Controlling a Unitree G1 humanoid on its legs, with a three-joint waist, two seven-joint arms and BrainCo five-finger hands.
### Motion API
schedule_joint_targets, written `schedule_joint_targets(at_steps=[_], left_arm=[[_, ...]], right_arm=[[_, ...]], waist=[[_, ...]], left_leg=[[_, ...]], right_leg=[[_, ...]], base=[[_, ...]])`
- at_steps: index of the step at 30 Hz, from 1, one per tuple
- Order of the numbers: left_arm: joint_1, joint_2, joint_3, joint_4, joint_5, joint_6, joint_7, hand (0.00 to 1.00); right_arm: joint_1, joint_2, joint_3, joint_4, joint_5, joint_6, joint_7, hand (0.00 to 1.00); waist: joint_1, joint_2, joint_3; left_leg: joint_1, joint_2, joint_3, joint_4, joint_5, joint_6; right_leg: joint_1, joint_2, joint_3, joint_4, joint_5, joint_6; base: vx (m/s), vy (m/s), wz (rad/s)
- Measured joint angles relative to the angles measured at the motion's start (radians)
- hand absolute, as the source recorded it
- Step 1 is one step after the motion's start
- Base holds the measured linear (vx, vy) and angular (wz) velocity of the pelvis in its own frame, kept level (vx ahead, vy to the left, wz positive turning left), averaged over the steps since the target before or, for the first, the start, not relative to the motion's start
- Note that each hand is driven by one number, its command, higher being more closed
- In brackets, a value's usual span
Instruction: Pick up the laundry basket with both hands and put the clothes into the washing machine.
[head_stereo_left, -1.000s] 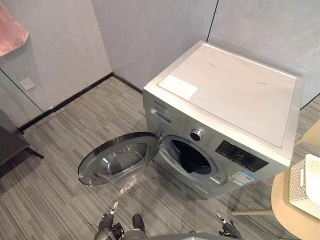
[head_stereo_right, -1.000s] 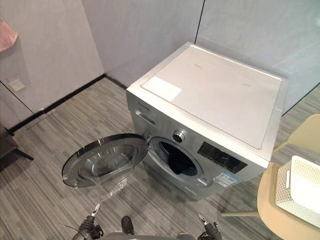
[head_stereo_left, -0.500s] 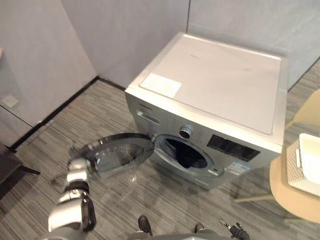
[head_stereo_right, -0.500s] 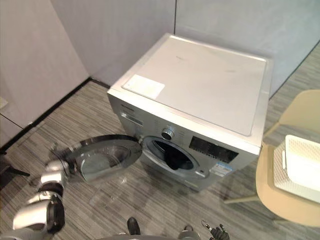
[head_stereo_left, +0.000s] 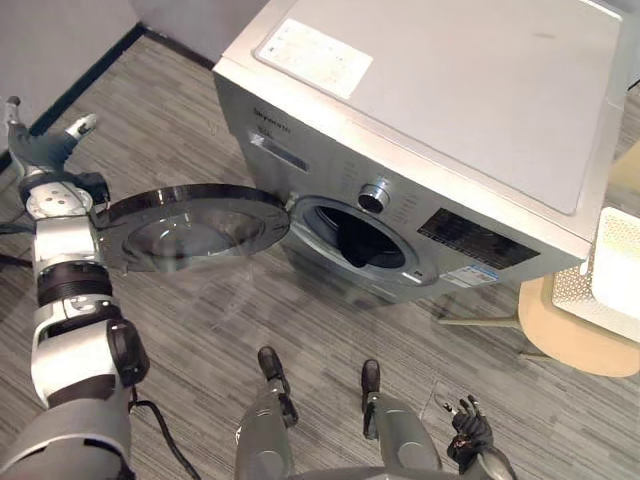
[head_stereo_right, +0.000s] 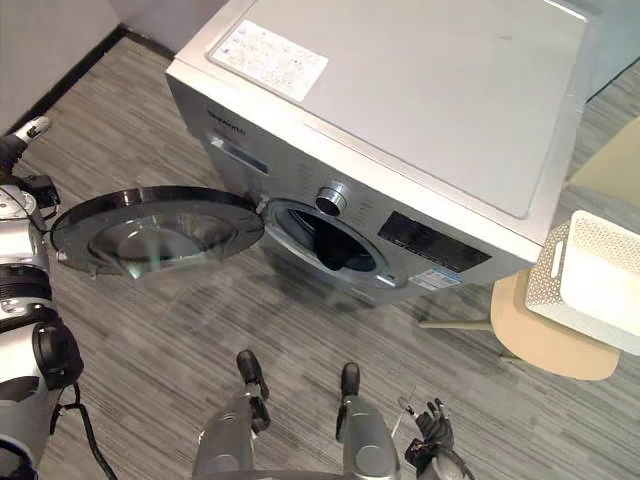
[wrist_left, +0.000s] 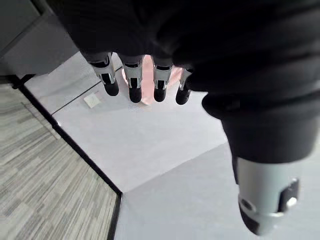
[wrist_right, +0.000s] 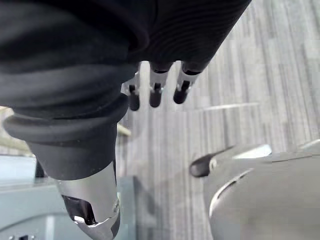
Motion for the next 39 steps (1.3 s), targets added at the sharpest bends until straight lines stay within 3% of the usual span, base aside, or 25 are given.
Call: schedule_joint_targets(at_steps=[4,7,10,14,16,18,22,24,26,29,30,32,33,34,36,39], left_arm=[[-0.06,-0.004,-0.004,-0.031,-0.002,0.005,-0.003,0.0],[-0.151,0.006,-0.045,-0.031,-0.003,0.012,-0.007,0.0],[-0.221,0.035,-0.071,-0.03,-0.006,0.012,-0.027,0.0],[-0.287,0.039,-0.065,0.02,-0.074,0.011,-0.055,0.0],[-0.287,0.04,-0.028,0.066,-0.1,0.012,-0.073,0.0],[-0.284,0.041,0.074,0.137,-0.159,0.036,-0.115,0.0],[-0.287,0.041,0.118,0.135,-0.307,0.045,-0.119,0.0],[-0.278,0.028,0.122,0.116,-0.329,0.048,-0.114,0.0],[-0.2,0.012,0.16,0.081,-0.35,0.041,-0.113,0.0],[0.122,-0.032,0.342,0.066,-0.396,0.016,-0.103,0.0],[0.19,-0.05,0.357,0.066,-0.394,0.016,-0.095,0.0],[0.343,-0.137,0.351,0.065,-0.394,0.02,-0.078,0.0],[0.342,-0.142,0.335,0.064,-0.394,0.029,-0.069,0.0],[0.316,-0.117,0.294,0.055,-0.394,0.039,-0.065,0.0],[0.231,-0.018,0.222,0.021,-0.394,0.041,-0.098,0.0],[0.012,0.092,0.155,-0.02,-0.361,-0.007,-0.183,0.0]], right_arm=[[-0.002,0.009,0.021,-0.079,0.036,0.005,0.001,0.0],[-0.001,0.005,0.053,-0.186,0.08,-0.006,0.001,0.0],[0.004,0.005,0.068,-0.298,0.122,-0.034,0.002,0.0],[0.029,0.004,0.067,-0.341,0.145,-0.036,0.001,0.0],[0.04,0.004,0.062,-0.345,0.144,-0.035,0.0,0.0],[0.043,0.003,0.035,-0.352,0.144,-0.035,-0.006,0.0],[0.043,0.003,0.022,-0.355,0.144,-0.033,-0.009,0.0],[0.043,0.004,0.022,-0.355,0.145,-0.031,-0.01,0.0],[0.042,0.005,0.023,-0.357,0.151,-0.031,-0.009,0.0],[0.05,0.005,0.019,-0.358,0.154,-0.029,-0.01,0.0],[0.055,0.004,0.019,-0.358,0.153,-0.03,-0.011,0.0],[0.085,-0.001,0.015,-0.359,0.148,-0.035,-0.018,0.0],[0.09,-0.006,0.017,-0.359,0.143,-0.034,-0.022,0.0],[0.089,-0.026,0.028,-0.365,0.141,-0.034,-0.03,0.0],[0.085,-0.052,0.048,-0.392,0.122,-0.037,-0.023,0.0],[0.075,-0.058,0.041,-0.405,0.097,-0.034,0.009,0.0]], waist=[[0.007,-0.012,0.014],[0.03,-0.018,0.038],[0.028,-0.025,0.057],[0.028,-0.026,0.073],[0.029,-0.028,0.078],[0.03,-0.027,0.08],[0.026,-0.027,0.08],[0.027,-0.027,0.08],[0.025,-0.027,0.08],[0.025,-0.024,0.08],[0.027,-0.023,0.081],[0.059,-0.02,0.081],[0.072,-0.02,0.08],[0.084,-0.02,0.08],[0.08,-0.021,0.077],[0.061,-0.02,0.049]], left_leg=[[-0.039,0.001,-0.013,0.022,0.0,0.004],[-0.077,0.015,-0.026,0.025,0.002,0.005],[-0.128,0.014,-0.042,0.012,0.015,0.012],[-0.165,-0.005,-0.064,-0.05,0.057,0.02],[-0.169,-0.007,-0.065,-0.056,0.06,0.02],[-0.169,-0.002,-0.066,-0.067,0.062,0.018],[-0.171,-0.002,-0.075,-0.088,0.072,0.015],[-0.171,-0.004,-0.078,-0.092,0.075,0.016],[-0.165,-0.005,-0.078,-0.092,0.075,0.016],[-0.134,-0.003,-0.054,-0.092,0.075,0.015],[-0.132,-0.002,-0.052,-0.092,0.074,0.015],[-0.132,-0.001,-0.05,-0.098,0.068,0.006],[-0.133,-0.001,-0.05,-0.098,0.067,0.005],[-0.125,0.0,-0.049,-0.098,0.065,0.0],[-0.09,-0.001,-0.04,-0.096,0.065,0.0],[-0.082,-0.009,-0.002,-0.103,0.058,-0.003]], right_leg=[[-0.021,-0.002,-0.008,0.0,0.003,0.003],[-0.047,0.011,-0.014,-0.013,0.033,0.006],[-0.082,0.016,-0.035,-0.039,0.06,0.007],[-0.118,0.014,-0.061,-0.064,0.08,0.006],[-0.121,0.015,-0.062,-0.069,0.085,0.008],[-0.127,0.023,-0.063,-0.073,0.104,0.009],[-0.129,0.029,-0.066,-0.083,0.119,0.009],[-0.128,0.027,-0.074,-0.084,0.119,0.009],[-0.121,0.026,-0.089,-0.085,0.119,0.009],[-0.105,0.025,-0.089,-0.084,0.119,0.008],[-0.104,0.025,-0.089,-0.084,0.118,0.008],[-0.101,0.027,-0.092,-0.081,0.094,0.0],[-0.102,0.027,-0.092,-0.076,0.086,0.001],[-0.1,0.025,-0.089,-0.055,0.071,0.007],[-0.093,0.019,-0.077,-0.02,0.059,0.014],[-0.104,0.009,-0.046,-0.023,0.058,0.011]], base=[[0.06,0.013,0.1],[0.0,0.0,0.0],[0.0,0.004,0.09],[0.01,0.006,0.15],[0.02,0.003,0.07],[0.03,0.001,-0.05],[0.02,0.003,0.02],[0.02,0.004,0.04],[0.01,-0.001,-0.03],[0.03,-0.015,-0.16],[0.04,-0.03,-0.03],[0.04,-0.026,0.17],[0.01,-0.023,0.25],[-0.02,-0.016,0.16],[-0.07,-0.007,-0.06],[-0.08,-0.004,-0.35]])
